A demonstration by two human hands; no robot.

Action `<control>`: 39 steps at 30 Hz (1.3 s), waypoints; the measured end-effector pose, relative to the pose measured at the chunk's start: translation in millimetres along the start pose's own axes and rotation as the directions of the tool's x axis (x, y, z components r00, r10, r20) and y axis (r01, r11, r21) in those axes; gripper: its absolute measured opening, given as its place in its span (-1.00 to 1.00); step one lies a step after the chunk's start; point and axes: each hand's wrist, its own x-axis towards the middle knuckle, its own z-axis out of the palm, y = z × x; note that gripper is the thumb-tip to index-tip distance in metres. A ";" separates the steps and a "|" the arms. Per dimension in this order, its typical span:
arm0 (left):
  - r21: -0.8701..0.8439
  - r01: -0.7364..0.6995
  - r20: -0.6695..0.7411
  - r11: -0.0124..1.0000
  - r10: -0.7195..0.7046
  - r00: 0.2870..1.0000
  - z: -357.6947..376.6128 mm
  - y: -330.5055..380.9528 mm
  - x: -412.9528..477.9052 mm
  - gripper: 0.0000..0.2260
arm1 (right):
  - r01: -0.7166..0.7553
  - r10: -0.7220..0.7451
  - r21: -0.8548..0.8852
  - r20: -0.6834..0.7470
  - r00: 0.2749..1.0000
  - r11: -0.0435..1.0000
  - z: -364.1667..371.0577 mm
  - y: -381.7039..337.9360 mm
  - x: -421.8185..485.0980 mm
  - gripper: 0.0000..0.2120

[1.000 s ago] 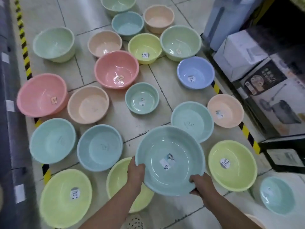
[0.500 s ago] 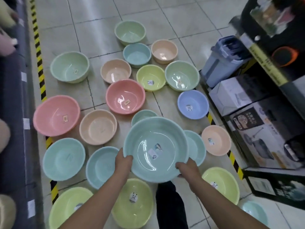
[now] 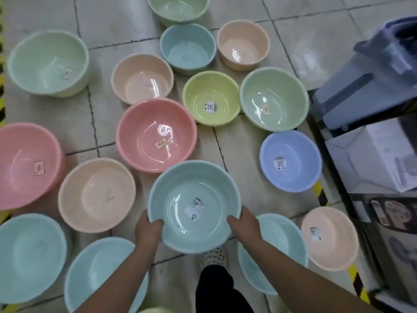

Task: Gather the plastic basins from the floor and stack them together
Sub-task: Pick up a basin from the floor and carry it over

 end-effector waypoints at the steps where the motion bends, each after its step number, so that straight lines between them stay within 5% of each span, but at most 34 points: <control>1: 0.020 -0.017 -0.022 1.000 0.017 1.000 8.2 -4.1 17.3 -0.73 | -0.006 0.006 -0.029 0.015 1.000 1.000 7.3 4.2 18.3 -0.67; 11: 0.272 -0.111 0.026 0.956 0.108 0.994 84.0 -57.5 147.5 -0.64 | -0.080 0.082 -0.063 0.031 0.996 0.995 66.9 56.0 145.0 -0.65; 22: 0.372 0.014 -0.011 0.928 -0.010 1.000 113.9 -99.1 195.3 -0.64 | -0.210 0.209 0.097 0.019 0.978 0.973 105.5 77.0 192.6 -0.53; 28: 0.380 -0.058 -0.108 0.923 0.107 0.988 98.3 -73.2 135.4 -0.75 | -0.179 0.205 0.250 -0.083 0.975 0.952 81.1 77.9 149.4 -0.61; 39: 0.336 -0.308 0.100 0.890 0.292 0.951 43.1 -68.2 -64.7 -0.81 | -0.052 0.145 0.367 -0.230 0.962 0.929 -14.9 126.8 -39.0 -0.70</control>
